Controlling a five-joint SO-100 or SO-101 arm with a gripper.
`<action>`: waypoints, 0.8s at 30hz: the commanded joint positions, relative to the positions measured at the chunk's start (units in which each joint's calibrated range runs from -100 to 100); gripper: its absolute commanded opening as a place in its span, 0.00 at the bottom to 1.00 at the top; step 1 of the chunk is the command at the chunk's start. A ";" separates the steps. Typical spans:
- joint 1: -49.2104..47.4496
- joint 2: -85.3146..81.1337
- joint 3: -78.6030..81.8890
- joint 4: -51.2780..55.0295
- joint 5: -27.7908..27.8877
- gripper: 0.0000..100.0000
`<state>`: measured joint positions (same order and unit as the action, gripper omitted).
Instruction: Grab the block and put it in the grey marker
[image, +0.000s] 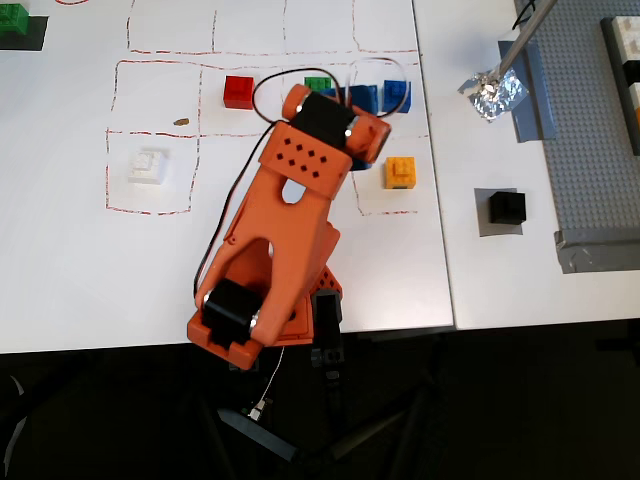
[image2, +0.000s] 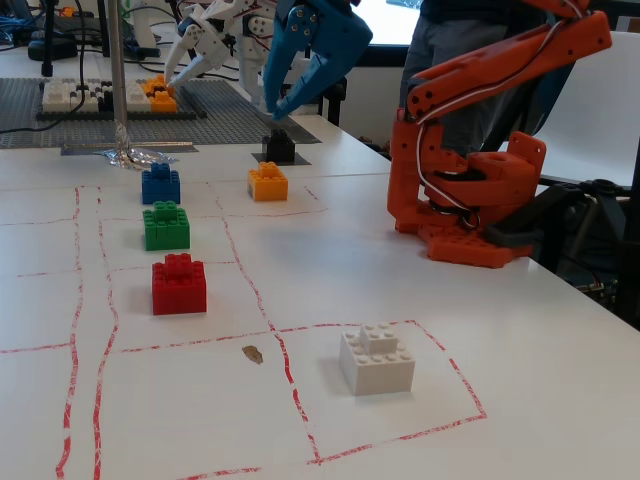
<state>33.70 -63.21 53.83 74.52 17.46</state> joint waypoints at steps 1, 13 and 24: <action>-7.89 -4.73 1.47 -6.52 -5.08 0.00; -25.71 -19.47 20.96 -21.21 -16.65 0.00; -34.01 -30.67 36.56 -21.62 -19.78 0.00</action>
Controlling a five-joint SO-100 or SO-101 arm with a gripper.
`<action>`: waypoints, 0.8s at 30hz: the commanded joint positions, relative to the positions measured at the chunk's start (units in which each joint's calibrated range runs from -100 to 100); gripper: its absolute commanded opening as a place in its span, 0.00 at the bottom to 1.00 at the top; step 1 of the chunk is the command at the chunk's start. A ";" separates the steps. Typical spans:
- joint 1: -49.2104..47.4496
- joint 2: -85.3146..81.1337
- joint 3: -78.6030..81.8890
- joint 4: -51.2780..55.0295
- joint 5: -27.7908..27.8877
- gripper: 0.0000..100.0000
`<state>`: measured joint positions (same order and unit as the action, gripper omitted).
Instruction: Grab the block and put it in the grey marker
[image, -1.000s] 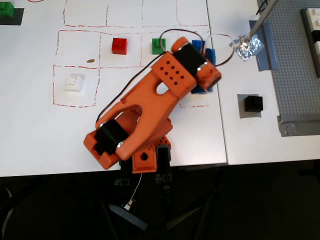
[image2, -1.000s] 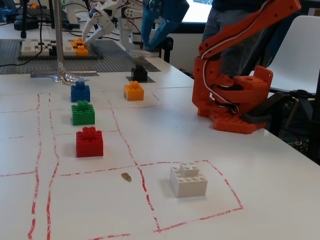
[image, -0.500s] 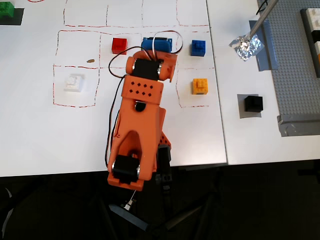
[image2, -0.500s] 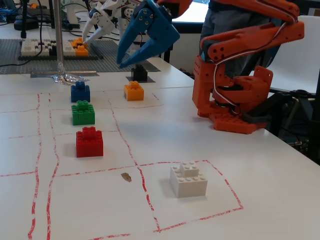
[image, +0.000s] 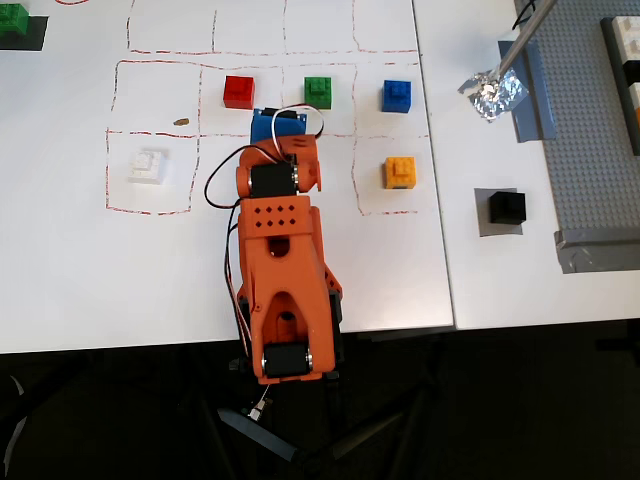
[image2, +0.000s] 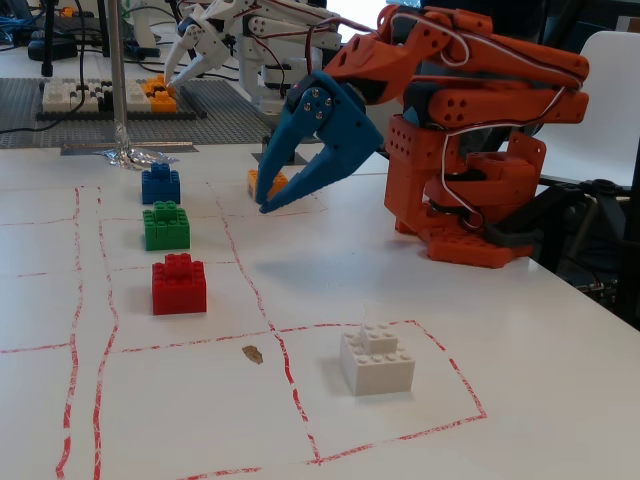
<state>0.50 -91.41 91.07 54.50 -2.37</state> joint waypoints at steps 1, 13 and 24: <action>-0.63 -3.25 0.50 -1.60 0.39 0.00; -1.25 -8.08 6.75 0.44 1.42 0.00; -1.25 -8.08 7.39 0.11 1.71 0.00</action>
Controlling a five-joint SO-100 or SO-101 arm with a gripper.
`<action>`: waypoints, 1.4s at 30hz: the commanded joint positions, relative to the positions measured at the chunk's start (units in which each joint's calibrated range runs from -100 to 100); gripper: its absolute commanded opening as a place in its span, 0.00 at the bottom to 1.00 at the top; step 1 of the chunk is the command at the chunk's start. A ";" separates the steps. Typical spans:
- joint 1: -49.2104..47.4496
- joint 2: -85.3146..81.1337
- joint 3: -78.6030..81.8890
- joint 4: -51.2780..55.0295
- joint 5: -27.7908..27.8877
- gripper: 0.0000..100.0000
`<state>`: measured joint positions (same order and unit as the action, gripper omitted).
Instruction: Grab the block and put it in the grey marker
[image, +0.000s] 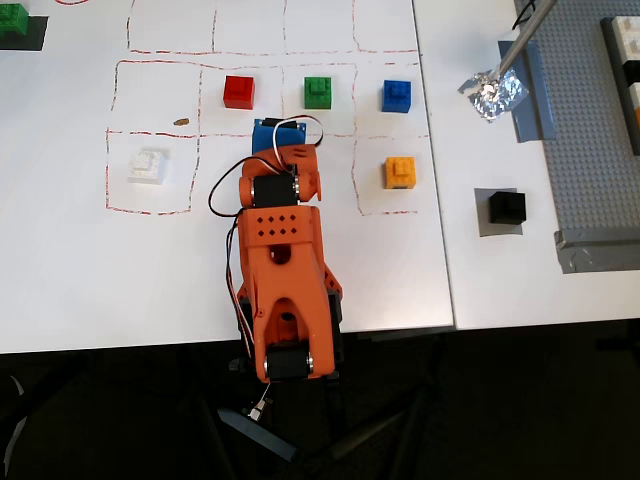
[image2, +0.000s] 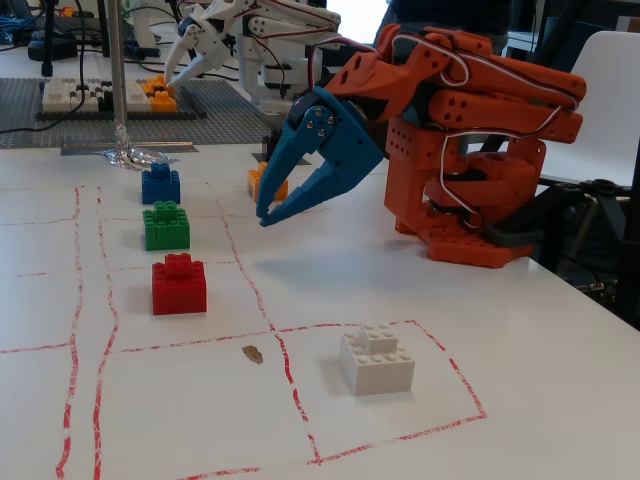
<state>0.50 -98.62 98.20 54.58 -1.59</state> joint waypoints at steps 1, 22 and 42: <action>-1.25 -0.86 0.26 0.03 1.22 0.00; -0.98 -0.94 1.53 -3.15 2.15 0.01; -0.98 -0.94 1.53 -3.15 2.15 0.01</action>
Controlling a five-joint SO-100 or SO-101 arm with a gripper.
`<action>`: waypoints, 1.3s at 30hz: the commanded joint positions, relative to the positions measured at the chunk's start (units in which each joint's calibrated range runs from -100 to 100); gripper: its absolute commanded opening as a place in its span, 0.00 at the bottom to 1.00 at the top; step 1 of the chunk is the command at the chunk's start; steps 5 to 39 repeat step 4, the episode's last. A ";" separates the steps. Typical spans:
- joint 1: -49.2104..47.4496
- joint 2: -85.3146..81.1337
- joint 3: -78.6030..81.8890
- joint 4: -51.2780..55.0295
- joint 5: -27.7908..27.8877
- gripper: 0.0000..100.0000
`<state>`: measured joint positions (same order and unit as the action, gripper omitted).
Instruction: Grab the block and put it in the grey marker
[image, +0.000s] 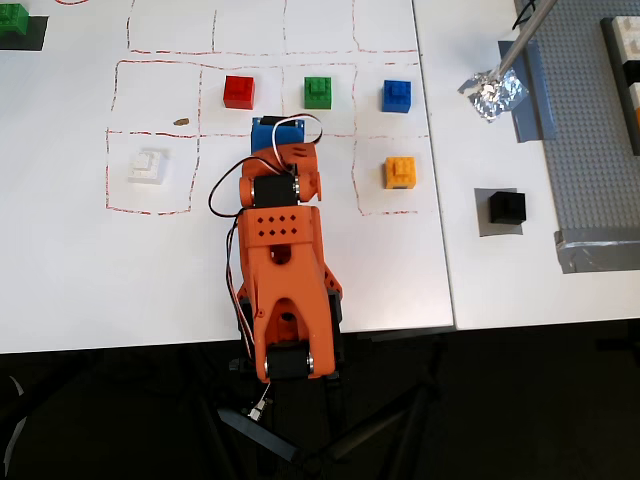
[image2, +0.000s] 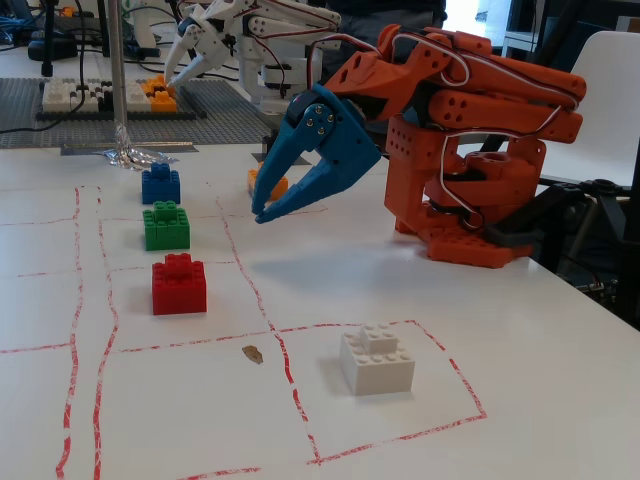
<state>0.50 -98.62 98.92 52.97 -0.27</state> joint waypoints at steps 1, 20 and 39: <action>-0.98 -0.94 0.81 -1.55 0.83 0.01; -0.98 -0.94 0.81 -1.55 0.83 0.01; -0.98 -0.94 0.81 -1.55 0.83 0.01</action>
